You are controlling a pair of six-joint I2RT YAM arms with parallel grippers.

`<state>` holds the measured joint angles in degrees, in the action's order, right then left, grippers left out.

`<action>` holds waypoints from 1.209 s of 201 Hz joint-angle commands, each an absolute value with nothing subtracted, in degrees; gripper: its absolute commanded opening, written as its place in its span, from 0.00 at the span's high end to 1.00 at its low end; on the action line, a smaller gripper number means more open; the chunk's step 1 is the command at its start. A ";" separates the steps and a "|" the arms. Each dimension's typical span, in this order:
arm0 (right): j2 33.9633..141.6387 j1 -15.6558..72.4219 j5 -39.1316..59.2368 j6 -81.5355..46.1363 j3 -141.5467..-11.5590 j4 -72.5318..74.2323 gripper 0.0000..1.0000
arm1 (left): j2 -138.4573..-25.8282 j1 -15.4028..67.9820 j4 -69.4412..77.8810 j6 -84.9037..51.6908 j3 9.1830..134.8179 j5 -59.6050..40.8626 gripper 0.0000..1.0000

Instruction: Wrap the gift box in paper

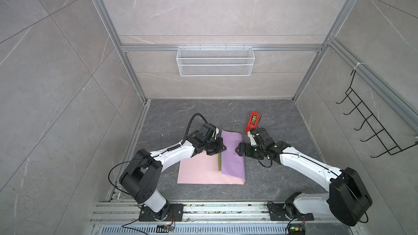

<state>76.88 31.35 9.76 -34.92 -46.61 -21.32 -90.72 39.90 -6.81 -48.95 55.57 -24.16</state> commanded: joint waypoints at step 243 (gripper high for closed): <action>84.37 31.07 13.19 -30.42 -46.78 -20.85 0.08 | -87.28 38.93 -9.15 -45.69 51.94 -20.64 0.83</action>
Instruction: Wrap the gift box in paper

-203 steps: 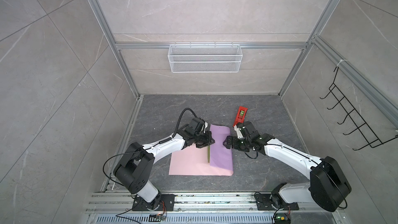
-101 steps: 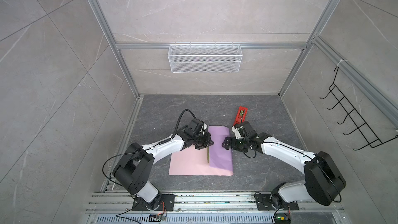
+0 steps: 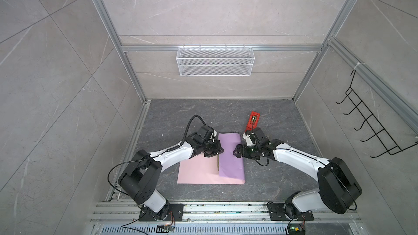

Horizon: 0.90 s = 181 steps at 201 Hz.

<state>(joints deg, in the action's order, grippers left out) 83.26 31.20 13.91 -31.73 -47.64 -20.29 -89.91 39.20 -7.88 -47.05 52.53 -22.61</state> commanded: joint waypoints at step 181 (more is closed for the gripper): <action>85.61 31.11 15.03 -32.08 -45.36 -17.50 0.10 | -92.14 39.73 -12.04 -46.58 54.35 -21.73 0.30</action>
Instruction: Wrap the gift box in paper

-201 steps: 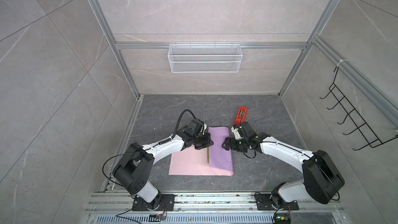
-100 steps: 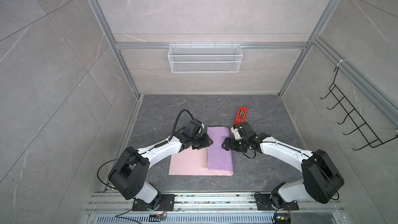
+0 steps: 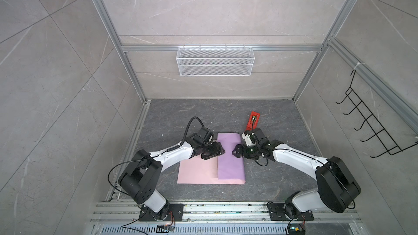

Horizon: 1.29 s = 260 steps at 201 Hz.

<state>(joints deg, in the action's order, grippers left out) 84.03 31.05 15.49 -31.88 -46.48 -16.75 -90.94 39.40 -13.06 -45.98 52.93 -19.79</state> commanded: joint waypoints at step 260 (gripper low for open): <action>88.66 25.63 28.20 -28.22 -49.23 -21.20 0.40 | -89.27 36.89 -9.67 -48.03 48.26 -22.95 0.70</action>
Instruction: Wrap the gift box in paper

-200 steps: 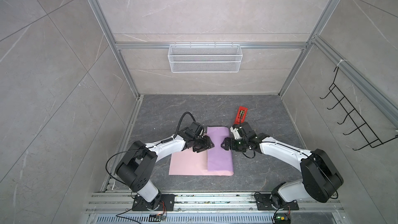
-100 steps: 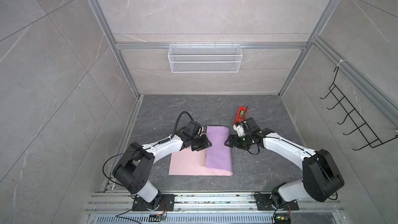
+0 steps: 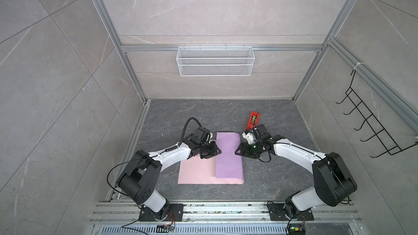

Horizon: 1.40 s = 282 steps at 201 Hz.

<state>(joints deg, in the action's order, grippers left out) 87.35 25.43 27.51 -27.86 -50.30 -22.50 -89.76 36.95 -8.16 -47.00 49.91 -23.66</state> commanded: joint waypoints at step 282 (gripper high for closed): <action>86.44 27.28 18.77 -22.94 -54.75 -31.21 0.15 | -90.94 36.11 -10.36 -47.12 48.71 -24.77 0.67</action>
